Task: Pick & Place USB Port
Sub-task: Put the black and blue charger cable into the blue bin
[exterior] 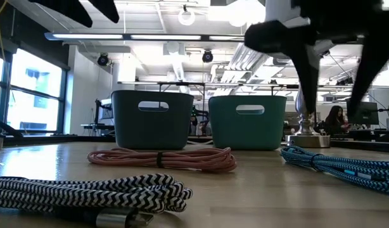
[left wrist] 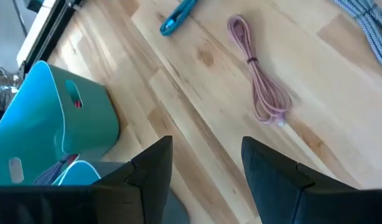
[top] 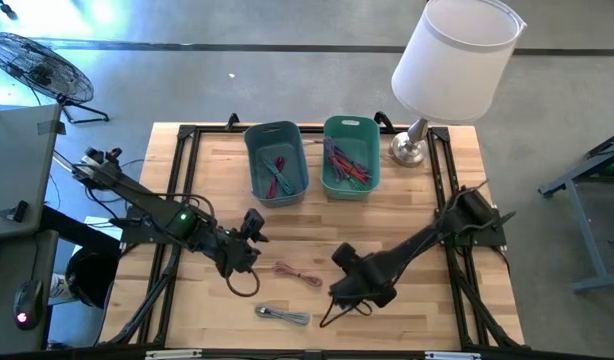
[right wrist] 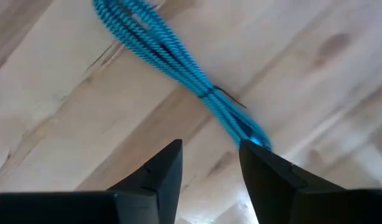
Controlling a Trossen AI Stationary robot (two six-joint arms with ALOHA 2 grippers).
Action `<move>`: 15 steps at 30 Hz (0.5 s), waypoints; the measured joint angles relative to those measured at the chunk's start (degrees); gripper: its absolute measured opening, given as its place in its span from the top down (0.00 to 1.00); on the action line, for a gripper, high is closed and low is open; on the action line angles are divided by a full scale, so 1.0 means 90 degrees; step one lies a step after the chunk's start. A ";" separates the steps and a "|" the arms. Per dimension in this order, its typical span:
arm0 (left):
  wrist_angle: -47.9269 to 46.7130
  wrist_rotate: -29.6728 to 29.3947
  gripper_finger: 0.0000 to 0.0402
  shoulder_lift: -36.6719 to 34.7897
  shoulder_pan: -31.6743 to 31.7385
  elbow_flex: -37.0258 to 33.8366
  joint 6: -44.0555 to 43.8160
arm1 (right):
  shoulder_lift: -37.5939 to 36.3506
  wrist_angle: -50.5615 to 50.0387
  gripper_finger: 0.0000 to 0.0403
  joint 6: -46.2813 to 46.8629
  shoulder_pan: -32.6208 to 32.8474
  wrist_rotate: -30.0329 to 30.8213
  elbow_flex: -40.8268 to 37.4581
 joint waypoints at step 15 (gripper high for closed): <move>0.0538 0.0365 0.54 0.0257 0.0000 0.0006 -0.0839 | 0.0226 0.0125 0.62 -0.1051 0.0721 0.0327 0.0000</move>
